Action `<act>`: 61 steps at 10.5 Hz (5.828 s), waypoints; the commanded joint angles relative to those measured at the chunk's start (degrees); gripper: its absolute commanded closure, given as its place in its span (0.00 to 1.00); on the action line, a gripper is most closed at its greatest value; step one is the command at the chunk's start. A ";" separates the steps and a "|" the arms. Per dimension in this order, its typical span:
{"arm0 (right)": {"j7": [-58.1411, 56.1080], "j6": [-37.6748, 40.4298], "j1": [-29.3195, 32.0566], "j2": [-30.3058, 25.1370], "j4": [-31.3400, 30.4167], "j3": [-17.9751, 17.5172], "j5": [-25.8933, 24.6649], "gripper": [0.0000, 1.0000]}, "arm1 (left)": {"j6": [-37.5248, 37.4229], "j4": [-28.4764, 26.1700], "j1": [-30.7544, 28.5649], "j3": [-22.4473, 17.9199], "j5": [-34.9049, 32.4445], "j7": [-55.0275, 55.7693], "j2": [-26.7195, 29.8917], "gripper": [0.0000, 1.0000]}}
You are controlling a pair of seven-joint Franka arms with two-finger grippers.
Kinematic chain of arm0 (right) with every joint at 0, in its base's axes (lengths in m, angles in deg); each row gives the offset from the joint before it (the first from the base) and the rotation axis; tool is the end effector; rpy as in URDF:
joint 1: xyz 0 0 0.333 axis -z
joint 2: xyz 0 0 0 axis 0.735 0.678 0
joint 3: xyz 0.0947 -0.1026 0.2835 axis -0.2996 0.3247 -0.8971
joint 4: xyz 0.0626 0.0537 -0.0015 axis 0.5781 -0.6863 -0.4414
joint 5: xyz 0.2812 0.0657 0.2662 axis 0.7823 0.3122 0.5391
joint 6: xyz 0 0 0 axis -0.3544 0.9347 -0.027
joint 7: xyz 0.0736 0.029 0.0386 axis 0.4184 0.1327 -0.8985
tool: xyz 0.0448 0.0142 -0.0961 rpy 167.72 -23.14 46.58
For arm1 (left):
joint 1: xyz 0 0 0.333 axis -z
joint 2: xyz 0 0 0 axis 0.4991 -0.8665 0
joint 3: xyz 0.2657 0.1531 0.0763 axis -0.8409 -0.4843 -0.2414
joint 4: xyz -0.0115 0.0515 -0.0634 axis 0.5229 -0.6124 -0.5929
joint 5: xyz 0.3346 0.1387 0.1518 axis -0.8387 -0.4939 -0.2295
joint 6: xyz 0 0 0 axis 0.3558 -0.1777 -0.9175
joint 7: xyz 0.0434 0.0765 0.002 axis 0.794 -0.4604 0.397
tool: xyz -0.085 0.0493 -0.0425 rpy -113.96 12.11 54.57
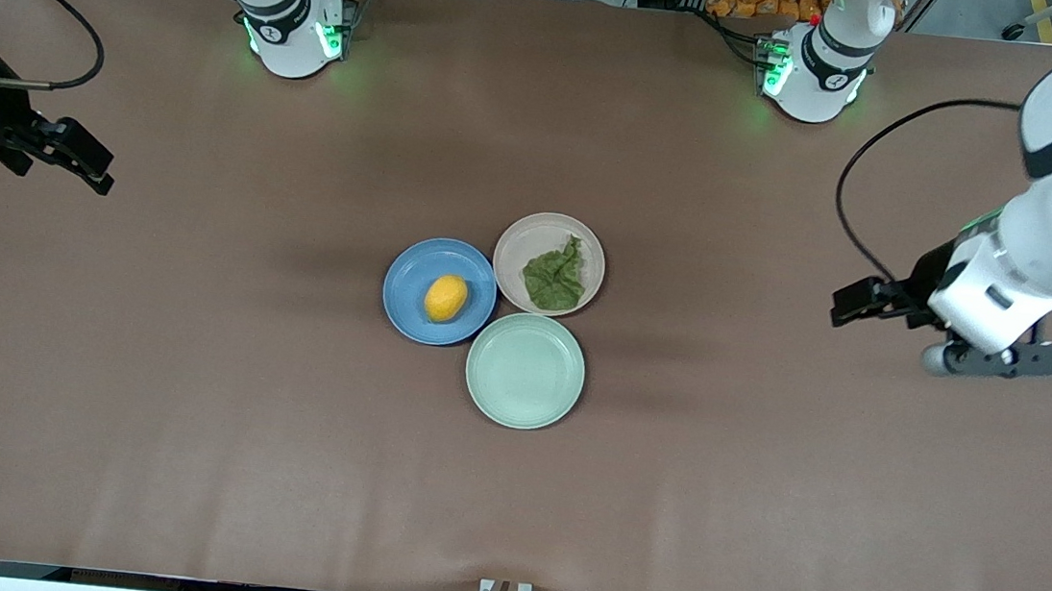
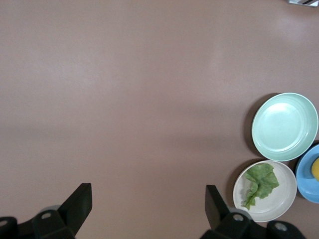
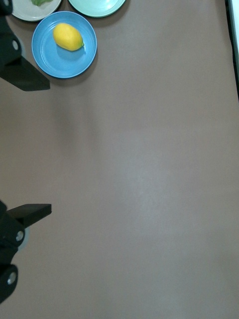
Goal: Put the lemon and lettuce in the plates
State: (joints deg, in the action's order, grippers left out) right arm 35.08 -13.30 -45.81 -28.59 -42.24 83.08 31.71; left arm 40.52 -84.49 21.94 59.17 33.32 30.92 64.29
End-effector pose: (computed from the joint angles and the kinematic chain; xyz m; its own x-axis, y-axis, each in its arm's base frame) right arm 0.5519 0.0280 0.6234 0.9841 -0.1536 0.0897 -0.1556 -0.9877 0.0151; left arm 0.6113 -0.1251 0.5632 0.9982 0.0585 0.0144 0.0571 -0.9945 0.0881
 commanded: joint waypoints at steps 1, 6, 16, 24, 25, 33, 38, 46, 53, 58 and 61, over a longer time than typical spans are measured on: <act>-1.24 1.03 -0.70 0.17 1.89 2.13 1.74 0.00 | -0.71 1.50 0.09 -2.08 -2.18 -3.99 1.36 0.00; -1.15 3.67 -2.54 0.52 5.49 4.07 1.74 0.00 | -0.89 3.55 -4.37 -7.89 -0.43 -4.08 5.23 0.00; -4.23 7.54 -3.25 1.14 8.84 6.01 1.82 0.00 | -3.96 4.16 -6.68 -7.36 -0.95 -3.47 5.15 0.00; -2.38 7.10 -1.58 0.44 7.43 2.58 1.91 0.00 | -3.97 4.60 -3.54 -10.86 -0.68 -3.91 5.67 0.00; -2.38 7.27 -1.67 0.35 7.43 2.58 1.91 0.00 | -4.14 4.60 -0.55 -14.36 -0.43 -3.99 5.76 0.00; -3.26 5.52 -1.93 0.17 5.24 3.19 1.91 0.00 | -5.02 4.43 1.67 -16.50 -0.42 -3.91 5.59 0.00; -3.35 5.25 -1.94 0.26 5.06 3.20 1.82 0.00 | -5.11 4.43 4.40 -19.76 -0.07 -3.91 5.24 0.00; -3.26 5.08 -1.94 0.26 5.76 3.20 1.91 0.00 | -5.20 4.51 4.22 -19.93 0.20 -3.91 5.15 0.00; -3.26 4.20 -1.85 0.44 5.67 3.28 1.82 0.00 | -6.43 4.51 3.26 -19.67 0.46 -4.08 4.53 0.00; -3.26 4.64 -1.85 0.26 5.67 3.37 1.82 0.00 | -6.69 4.60 3.61 -19.32 1.68 -4.08 4.71 0.00; -3.26 4.90 -1.85 0.26 5.67 3.29 1.82 0.00 | -8.35 4.60 3.61 -17.92 3.97 -3.99 4.88 0.00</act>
State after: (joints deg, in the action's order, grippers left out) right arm 31.83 -8.94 -48.26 -27.97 -36.76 86.69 32.67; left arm 34.00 -80.28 25.58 40.51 35.67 28.06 68.73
